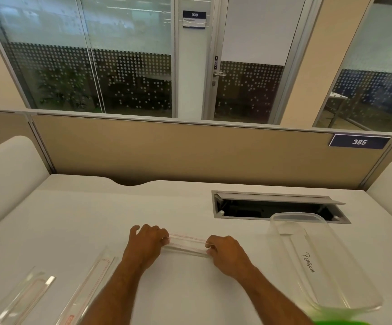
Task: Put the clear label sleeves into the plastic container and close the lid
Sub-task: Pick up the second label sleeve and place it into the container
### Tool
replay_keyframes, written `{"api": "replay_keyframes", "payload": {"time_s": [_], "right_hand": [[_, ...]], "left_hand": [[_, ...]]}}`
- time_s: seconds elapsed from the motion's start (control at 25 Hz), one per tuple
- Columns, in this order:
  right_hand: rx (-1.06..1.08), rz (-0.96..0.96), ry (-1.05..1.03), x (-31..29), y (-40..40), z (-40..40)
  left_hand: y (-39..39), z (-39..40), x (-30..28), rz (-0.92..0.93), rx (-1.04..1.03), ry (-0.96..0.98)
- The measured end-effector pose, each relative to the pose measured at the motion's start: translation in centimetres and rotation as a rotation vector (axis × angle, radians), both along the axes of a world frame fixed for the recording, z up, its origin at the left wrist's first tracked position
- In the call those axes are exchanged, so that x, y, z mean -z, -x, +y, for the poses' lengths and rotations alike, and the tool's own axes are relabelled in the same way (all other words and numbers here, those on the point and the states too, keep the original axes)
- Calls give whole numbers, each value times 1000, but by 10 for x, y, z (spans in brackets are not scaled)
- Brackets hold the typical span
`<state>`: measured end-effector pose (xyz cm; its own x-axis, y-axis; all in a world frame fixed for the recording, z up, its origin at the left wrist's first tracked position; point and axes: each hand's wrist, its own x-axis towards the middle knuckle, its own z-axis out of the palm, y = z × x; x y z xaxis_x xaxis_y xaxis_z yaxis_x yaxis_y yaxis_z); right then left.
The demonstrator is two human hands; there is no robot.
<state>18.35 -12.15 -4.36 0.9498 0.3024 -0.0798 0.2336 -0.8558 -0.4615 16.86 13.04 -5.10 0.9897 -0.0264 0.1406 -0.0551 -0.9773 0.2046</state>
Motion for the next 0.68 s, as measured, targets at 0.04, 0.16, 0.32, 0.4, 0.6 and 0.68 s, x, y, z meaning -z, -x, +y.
{"api": "replay_keyframes", "payload": {"time_s": [0.04, 0.16, 0.32, 0.4, 0.6, 0.68], "right_hand": [[-5, -6, -4, -2, 2, -3], [18, -90, 13, -7, 7, -13], [64, -331, 35, -30, 19, -20], [14, -474, -32, -42, 26, -25], [-103, -261, -87, -67, 38, -34], [-99, -198, -19, -72, 43, -36]], "left_hand": [[3, -1, -4, -20, 22, -1], [13, -7, -21, -118, 123, -14], [32, -16, -45, -322, 269, -147], [40, -20, -54, -416, 319, -137], [61, -26, -62, -581, 388, -117], [70, -29, -63, -615, 386, -110]]}}
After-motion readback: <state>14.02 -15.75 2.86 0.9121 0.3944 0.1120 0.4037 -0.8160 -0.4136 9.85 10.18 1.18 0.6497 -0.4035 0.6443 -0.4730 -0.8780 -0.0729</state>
